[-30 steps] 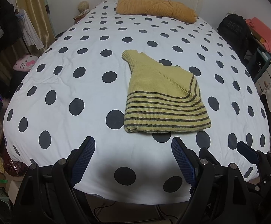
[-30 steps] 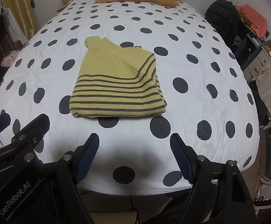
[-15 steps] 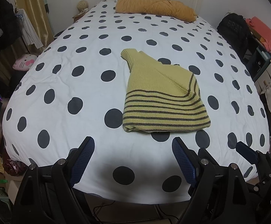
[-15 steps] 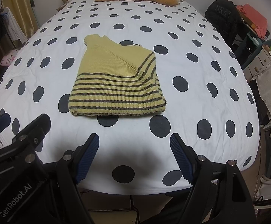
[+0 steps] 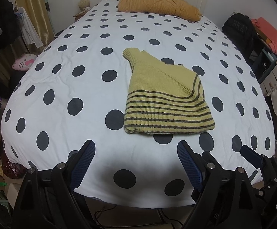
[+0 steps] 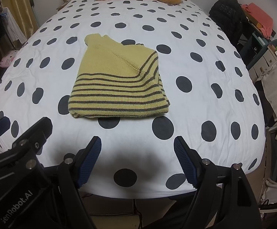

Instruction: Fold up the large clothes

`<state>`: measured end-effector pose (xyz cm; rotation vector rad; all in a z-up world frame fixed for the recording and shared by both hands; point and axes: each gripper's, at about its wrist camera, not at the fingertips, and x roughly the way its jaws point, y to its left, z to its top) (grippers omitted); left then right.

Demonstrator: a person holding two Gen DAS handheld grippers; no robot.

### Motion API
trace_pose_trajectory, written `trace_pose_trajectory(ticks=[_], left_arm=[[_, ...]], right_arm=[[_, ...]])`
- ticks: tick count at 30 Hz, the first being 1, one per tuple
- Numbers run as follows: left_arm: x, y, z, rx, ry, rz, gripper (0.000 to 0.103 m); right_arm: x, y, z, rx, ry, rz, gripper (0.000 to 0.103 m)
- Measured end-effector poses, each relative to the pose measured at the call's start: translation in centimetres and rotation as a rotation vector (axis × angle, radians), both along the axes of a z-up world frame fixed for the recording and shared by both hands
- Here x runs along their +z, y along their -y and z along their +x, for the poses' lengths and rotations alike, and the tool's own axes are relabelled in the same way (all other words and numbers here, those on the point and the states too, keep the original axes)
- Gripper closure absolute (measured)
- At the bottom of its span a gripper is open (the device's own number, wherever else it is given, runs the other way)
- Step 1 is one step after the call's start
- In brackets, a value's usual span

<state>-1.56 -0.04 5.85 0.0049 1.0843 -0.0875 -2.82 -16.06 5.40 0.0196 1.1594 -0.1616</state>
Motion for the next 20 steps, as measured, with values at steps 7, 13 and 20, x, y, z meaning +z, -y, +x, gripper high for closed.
trace_pose_trajectory(ticks=[7,13,20], left_arm=[[-0.16,0.01,0.15,-0.002,-0.004,-0.003,0.014],[-0.28,0.1,0.36,-0.006,-0.007,-0.002,0.014],[-0.4,-0.05,0.49,-0.01,-0.005,-0.013,0.014]], right_arm=[[-0.2,0.05,0.05,-0.001,-0.004,-0.002,0.024],[-0.66,0.46,0.07,0.002,-0.012,-0.003,0.024],[-0.48,0.41,0.68,0.003,-0.019,-0.005,0.024]])
